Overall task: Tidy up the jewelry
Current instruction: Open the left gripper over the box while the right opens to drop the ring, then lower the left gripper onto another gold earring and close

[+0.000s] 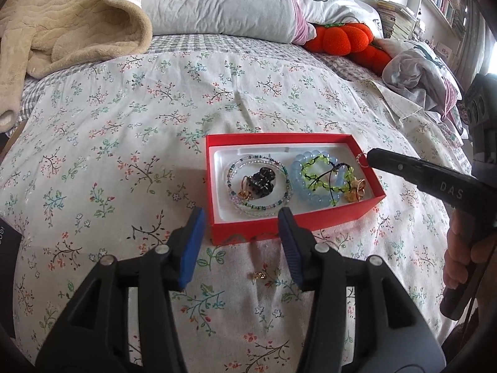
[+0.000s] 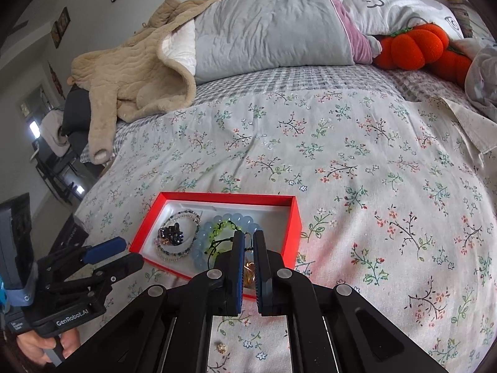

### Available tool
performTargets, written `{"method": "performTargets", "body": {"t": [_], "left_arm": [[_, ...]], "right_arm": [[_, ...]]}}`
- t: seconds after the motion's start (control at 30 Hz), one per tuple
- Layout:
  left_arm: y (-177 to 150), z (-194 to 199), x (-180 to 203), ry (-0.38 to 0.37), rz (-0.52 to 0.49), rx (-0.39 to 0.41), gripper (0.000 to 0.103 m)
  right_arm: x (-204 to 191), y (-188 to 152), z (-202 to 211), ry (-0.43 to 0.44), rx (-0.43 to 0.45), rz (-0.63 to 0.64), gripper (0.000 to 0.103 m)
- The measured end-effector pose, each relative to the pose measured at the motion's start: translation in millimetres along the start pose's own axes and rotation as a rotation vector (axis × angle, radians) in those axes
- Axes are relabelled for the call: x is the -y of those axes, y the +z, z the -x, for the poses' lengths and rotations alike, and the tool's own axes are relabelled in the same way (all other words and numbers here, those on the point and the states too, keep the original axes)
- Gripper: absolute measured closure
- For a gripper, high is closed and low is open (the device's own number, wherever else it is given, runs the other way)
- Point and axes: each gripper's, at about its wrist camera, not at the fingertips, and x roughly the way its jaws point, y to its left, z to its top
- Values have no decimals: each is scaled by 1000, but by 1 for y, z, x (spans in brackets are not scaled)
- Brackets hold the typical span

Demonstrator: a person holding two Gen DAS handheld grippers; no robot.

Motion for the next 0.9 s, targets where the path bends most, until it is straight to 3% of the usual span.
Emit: {"method": "performTargets", "body": {"t": [0.23, 0.63, 0.9], "left_arm": [[-3, -2, -7, 17, 5, -23, 50], [-10, 9, -2, 49, -20, -34, 41], [-26, 22, -3, 87, -31, -44, 25]], "right_arm": [[4, 1, -5, -17, -12, -24, 94], [-5, -17, 26, -18, -39, 49, 93], [-4, -47, 36, -43, -99, 64, 90]]}}
